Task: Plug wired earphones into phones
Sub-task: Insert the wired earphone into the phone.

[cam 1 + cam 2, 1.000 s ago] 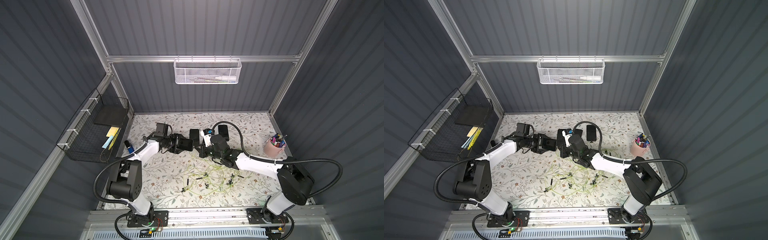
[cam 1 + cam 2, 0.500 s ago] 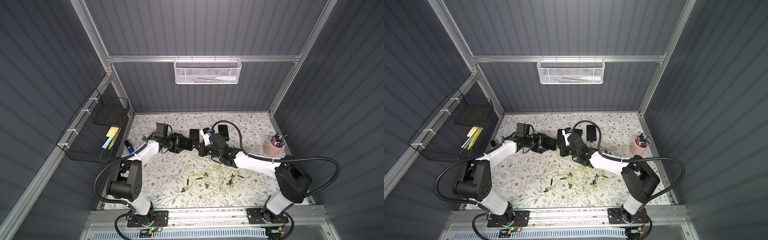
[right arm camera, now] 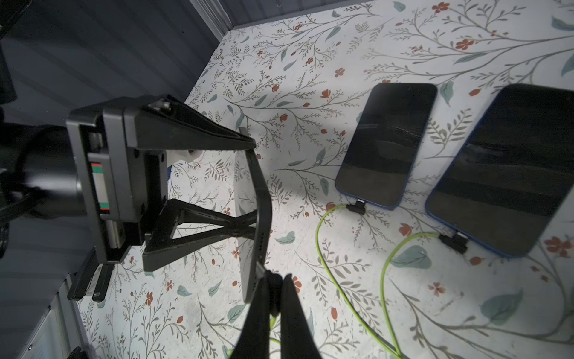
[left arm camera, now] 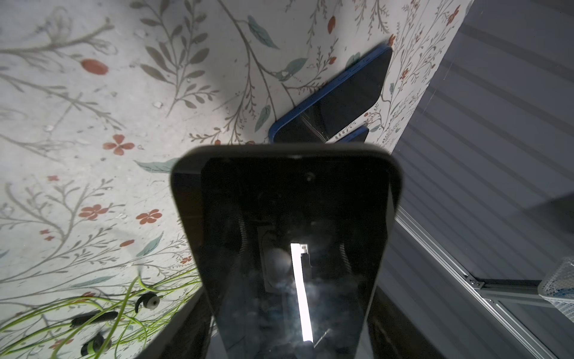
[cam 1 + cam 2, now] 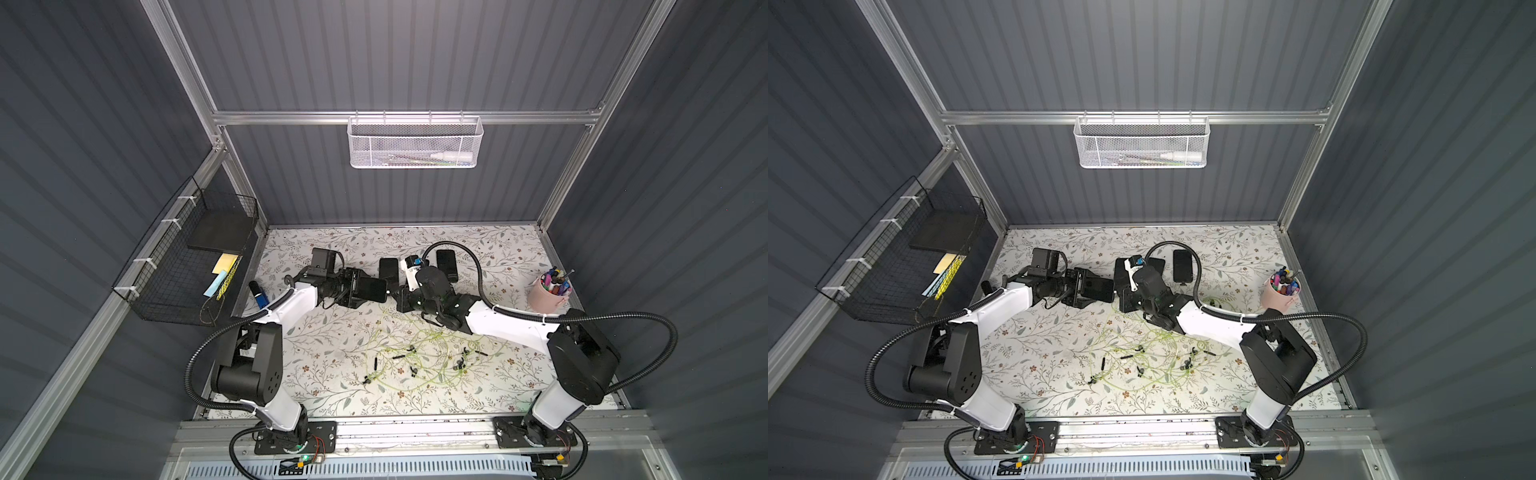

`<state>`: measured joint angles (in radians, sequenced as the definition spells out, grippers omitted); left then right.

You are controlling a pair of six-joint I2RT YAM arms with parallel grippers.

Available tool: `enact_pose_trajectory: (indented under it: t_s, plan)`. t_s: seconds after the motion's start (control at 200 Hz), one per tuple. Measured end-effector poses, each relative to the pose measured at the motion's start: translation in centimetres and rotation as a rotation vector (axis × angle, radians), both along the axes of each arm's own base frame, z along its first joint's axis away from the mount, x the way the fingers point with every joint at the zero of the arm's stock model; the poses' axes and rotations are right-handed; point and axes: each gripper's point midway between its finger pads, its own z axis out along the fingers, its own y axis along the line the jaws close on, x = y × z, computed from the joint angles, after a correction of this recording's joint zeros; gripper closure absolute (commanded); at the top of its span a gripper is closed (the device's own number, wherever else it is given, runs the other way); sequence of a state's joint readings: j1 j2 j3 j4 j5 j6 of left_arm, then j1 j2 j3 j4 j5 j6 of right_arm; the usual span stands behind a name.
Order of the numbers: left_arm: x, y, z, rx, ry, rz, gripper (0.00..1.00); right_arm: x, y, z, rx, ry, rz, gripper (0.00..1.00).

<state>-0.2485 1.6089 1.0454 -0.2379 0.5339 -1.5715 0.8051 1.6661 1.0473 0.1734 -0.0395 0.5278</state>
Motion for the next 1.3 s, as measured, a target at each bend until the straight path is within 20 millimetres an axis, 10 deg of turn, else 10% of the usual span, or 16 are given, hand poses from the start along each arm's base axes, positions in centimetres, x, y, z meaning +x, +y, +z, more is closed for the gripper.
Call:
enact_pose_trajectory:
  t_s: [0.915,1.296]
  plan:
    - [0.3,0.1,0.1,0.011,-0.020,0.028,1.00,0.9,0.5,-1.1,0.037,-0.006,-0.002,1.00]
    - [1.2,2.0,-1.9,0.086,0.009,-0.021,1.00,0.6,-1.2,-1.6,-0.011,0.025,0.022,0.37]
